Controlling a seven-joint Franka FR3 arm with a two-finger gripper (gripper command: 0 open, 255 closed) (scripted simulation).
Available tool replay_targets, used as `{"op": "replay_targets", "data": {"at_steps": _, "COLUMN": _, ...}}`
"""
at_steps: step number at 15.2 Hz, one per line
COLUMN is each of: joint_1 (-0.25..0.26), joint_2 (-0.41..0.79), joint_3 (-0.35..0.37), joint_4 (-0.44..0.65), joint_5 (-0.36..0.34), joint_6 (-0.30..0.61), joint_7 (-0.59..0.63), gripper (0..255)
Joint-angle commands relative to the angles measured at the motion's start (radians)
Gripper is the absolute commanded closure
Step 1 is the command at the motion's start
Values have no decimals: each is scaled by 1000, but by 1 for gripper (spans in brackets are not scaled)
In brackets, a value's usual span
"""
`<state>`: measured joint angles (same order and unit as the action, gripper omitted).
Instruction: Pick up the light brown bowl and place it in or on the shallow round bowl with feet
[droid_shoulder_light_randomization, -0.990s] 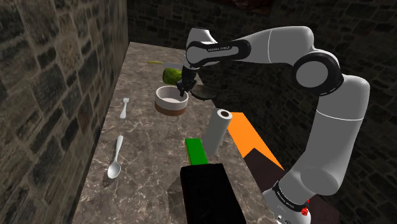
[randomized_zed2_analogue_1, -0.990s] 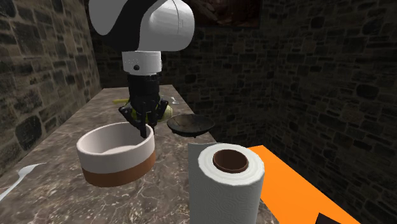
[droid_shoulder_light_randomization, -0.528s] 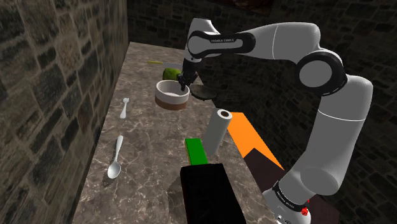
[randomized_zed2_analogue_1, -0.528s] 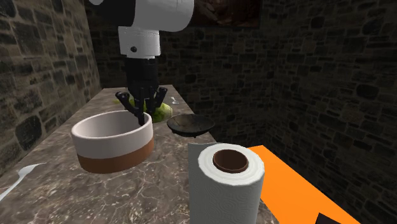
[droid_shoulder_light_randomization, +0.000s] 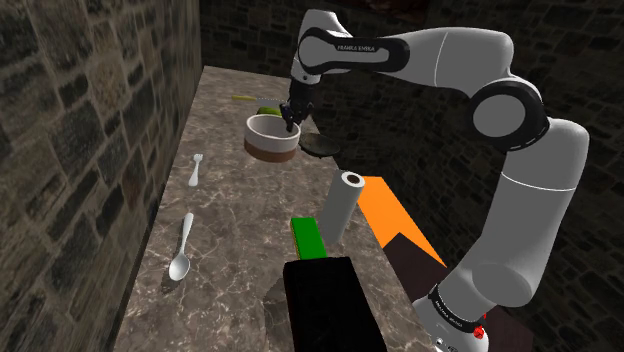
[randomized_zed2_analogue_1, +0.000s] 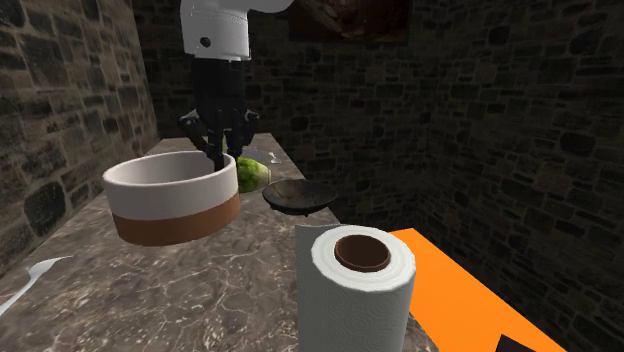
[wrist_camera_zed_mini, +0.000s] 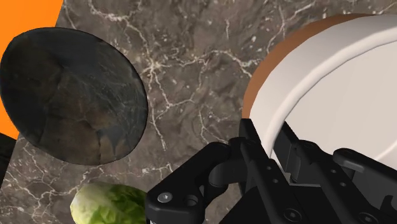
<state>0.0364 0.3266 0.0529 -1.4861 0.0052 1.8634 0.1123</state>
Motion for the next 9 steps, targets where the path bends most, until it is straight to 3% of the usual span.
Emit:
{"op": "replay_targets", "data": {"at_steps": 1, "joint_1": 0, "joint_2": 0, "joint_3": 0, "joint_4": 26, "joint_5": 0, "joint_6": -26, "joint_7": 1, "gripper": 255}}
{"op": "replay_targets", "data": {"at_steps": 9, "joint_1": -100, "joint_2": 28, "joint_3": -45, "joint_4": 107, "joint_5": 22, "joint_6": -82, "joint_7": -146, "gripper": 255}}
